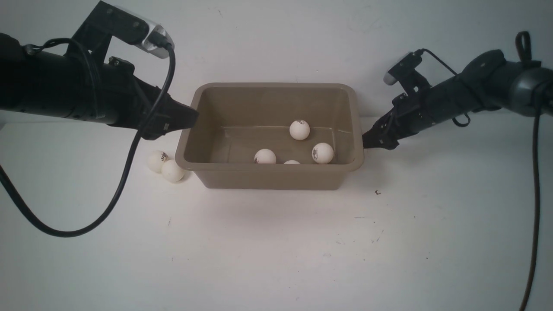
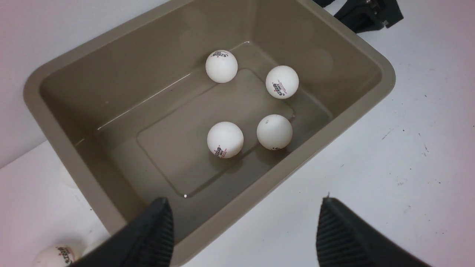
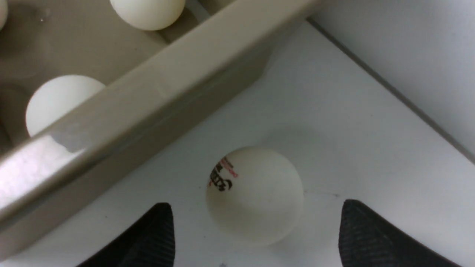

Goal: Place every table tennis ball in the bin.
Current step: Use the right arm to clamp the table tennis ball closest to it

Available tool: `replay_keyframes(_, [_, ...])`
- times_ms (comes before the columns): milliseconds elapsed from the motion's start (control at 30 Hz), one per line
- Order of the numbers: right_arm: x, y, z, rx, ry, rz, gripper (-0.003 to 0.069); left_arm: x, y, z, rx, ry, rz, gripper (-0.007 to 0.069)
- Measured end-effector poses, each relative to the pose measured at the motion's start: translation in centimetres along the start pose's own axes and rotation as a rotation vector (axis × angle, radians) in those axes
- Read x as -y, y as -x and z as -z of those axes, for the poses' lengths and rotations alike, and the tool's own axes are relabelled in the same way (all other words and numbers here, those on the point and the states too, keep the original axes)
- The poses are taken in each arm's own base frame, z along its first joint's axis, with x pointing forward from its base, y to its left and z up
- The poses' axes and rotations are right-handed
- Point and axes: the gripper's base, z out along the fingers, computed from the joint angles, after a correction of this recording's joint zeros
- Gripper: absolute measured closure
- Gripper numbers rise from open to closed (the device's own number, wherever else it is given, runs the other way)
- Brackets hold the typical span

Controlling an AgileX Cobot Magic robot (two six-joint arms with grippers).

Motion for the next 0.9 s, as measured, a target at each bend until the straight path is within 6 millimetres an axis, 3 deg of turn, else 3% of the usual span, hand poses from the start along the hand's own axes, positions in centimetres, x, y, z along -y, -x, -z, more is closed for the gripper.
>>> replay_keyframes(133, [0.0, 0.1, -0.1, 0.017, -0.006, 0.0, 0.0123, 0.0, 0.0, 0.0, 0.0, 0.0, 0.0, 0.0157])
replay_keyframes(400, [-0.5, -0.3, -2.4, 0.01, -0.02, 0.016, 0.0138, 0.1, 0.0, 0.0, -0.003, -0.013, 0.002, 0.0157])
replay_keyframes(533, [-0.5, -0.5, -3.0, 0.012, -0.049, 0.002, 0.0233, 0.2, -0.1, 0.0, -0.008, -0.024, 0.002, 0.0157])
replay_keyframes(567, [-0.3, -0.4, -3.0, 0.017, -0.067, -0.003, 0.0301, 0.2, -0.1, 0.0, -0.009, -0.026, 0.002, 0.0157])
replay_keyframes(633, [0.0, -0.4, -2.9, 0.02, -0.094, -0.001, 0.0299, 0.2, -0.1, 0.0, -0.009, -0.027, 0.002, 0.0157])
replay_keyframes(800, [0.7, 0.2, -1.1, 0.019, -0.131, 0.019, 0.0298, 0.3, -0.1, 0.0, -0.012, -0.032, 0.002, 0.0157])
replay_keyframes(900, [1.3, 1.8, 3.4, 0.023, -0.149, 0.035, 0.0298, 0.3, -0.1, 0.0, -0.012, -0.032, 0.002, 0.0157])
